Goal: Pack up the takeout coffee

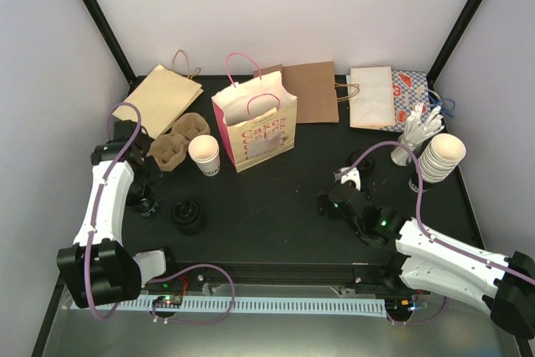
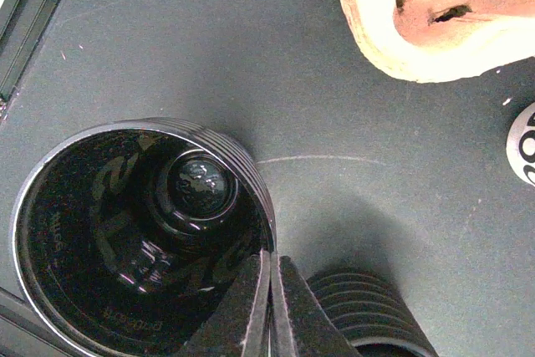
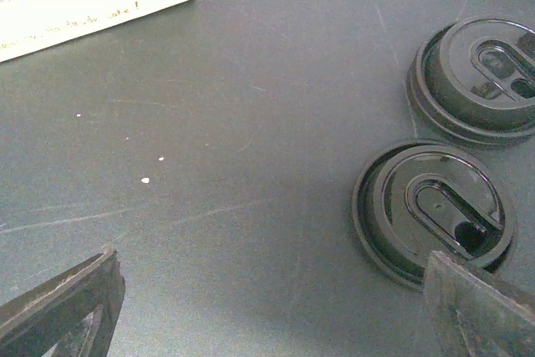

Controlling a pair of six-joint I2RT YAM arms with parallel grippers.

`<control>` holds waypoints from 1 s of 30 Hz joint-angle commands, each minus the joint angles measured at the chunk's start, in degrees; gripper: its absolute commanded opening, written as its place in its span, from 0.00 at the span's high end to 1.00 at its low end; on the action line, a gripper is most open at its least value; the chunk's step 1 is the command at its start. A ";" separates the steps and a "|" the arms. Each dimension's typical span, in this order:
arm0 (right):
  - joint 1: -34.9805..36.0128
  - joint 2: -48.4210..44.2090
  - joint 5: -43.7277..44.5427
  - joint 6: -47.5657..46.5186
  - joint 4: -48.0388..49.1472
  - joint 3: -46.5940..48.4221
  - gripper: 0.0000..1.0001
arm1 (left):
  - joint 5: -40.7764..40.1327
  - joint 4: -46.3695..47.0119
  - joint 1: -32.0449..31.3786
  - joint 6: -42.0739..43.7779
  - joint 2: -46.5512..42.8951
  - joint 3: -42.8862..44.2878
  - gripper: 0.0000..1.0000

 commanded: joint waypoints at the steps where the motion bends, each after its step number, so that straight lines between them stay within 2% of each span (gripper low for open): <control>1: -0.28 0.19 1.06 0.73 1.18 1.14 0.00 | 1.31 -0.35 0.46 0.52 0.08 0.99 0.98; 4: -0.25 0.25 1.06 0.67 1.18 1.12 0.00 | 1.25 -0.11 0.42 0.64 0.25 0.80 0.96; 8: -0.27 0.36 1.05 0.66 1.18 1.13 0.00 | 0.66 -0.02 0.41 0.44 1.32 0.48 0.69; 11: -0.24 0.40 0.98 0.66 1.14 1.20 0.00 | 0.53 0.51 0.40 0.19 2.13 -0.08 0.63; 15: -0.26 0.45 1.10 0.74 1.10 1.20 0.00 | 0.29 1.22 0.44 -0.14 2.61 -0.84 0.67; 20: -0.30 0.53 1.19 0.75 1.10 1.21 0.00 | -0.36 1.19 0.44 -0.40 2.72 -0.78 0.82; 26: -0.30 0.62 1.23 0.74 1.10 1.29 0.00 | -0.19 1.19 0.41 -0.36 3.16 -0.79 0.84; 28: -0.29 0.62 1.23 0.74 1.05 1.29 0.00 | -0.33 1.11 0.42 -0.41 2.87 -0.78 0.93; 30: -0.24 0.62 1.24 0.74 1.06 1.29 0.00 | -0.73 0.87 0.42 -0.50 2.49 -0.62 0.96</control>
